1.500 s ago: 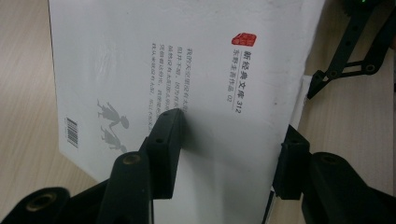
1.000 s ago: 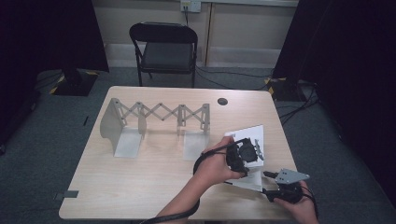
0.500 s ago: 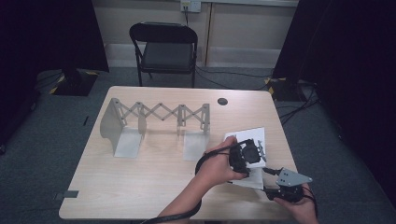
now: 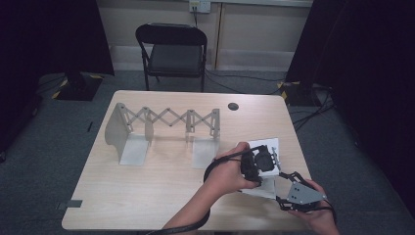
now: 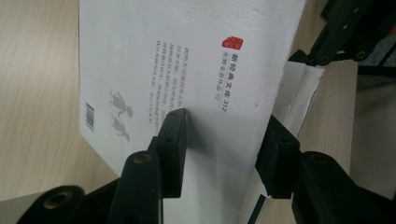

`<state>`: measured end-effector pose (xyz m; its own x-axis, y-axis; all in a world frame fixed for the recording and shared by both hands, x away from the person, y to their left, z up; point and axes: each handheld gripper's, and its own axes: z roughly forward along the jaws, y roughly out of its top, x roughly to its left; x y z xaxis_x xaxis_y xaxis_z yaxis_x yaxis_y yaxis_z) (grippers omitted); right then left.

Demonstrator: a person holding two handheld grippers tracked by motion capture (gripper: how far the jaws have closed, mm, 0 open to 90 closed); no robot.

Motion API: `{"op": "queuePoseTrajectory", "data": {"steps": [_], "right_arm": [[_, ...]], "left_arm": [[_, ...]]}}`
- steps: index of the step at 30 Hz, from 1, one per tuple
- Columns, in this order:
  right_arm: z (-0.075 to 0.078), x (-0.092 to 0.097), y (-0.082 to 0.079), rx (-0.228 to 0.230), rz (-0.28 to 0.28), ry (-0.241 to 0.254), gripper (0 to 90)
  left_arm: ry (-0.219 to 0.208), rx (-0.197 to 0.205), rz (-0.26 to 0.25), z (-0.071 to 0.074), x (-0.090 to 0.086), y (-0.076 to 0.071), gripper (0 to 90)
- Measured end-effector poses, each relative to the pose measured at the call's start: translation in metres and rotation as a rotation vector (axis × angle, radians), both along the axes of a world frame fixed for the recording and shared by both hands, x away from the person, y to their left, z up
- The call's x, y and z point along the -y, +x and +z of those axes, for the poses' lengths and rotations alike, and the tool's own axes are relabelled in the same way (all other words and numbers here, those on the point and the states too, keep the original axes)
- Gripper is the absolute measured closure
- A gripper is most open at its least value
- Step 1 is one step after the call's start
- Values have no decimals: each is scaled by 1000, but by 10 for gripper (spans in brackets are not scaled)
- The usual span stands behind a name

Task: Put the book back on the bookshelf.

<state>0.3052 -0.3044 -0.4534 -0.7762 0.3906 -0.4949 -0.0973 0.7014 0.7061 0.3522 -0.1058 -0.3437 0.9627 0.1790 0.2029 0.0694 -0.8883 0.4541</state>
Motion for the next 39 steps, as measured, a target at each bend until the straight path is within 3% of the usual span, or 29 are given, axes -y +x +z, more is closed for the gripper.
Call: {"op": "queuePoseTrajectory", "data": {"steps": [3,6,8,11,12,13,14,19,21,22,30,39], "right_arm": [[4,-4,1,24,43,-29,350],[8,-11,0,53,148,-77,518],[13,-19,-2,41,197,-99,553],[23,-21,1,3,187,-95,583],[31,-18,5,-25,179,-76,597],[31,-18,5,-25,179,-76,597],[37,-12,7,-33,159,-59,622],[47,-2,12,-66,139,-23,639],[50,-1,13,-74,138,-23,641],[51,-1,14,-82,138,-28,641],[58,1,21,-104,138,-34,648],[67,10,32,-144,126,5,663]], "left_arm": [[2,-4,2,1,-1,0,582],[-8,-18,6,1,-1,0,581],[0,12,-18,2,-1,-1,571],[-35,42,-41,1,0,-2,516],[-133,29,-23,5,-7,-1,517],[-133,29,-23,5,-7,-1,505],[-158,44,9,9,-16,1,472],[-123,61,13,6,-29,0,362],[-151,54,35,3,-35,1,350],[-185,44,54,2,-42,2,335],[-217,34,71,-2,-62,2,283],[-270,-5,107,-16,-76,4,259]]}}
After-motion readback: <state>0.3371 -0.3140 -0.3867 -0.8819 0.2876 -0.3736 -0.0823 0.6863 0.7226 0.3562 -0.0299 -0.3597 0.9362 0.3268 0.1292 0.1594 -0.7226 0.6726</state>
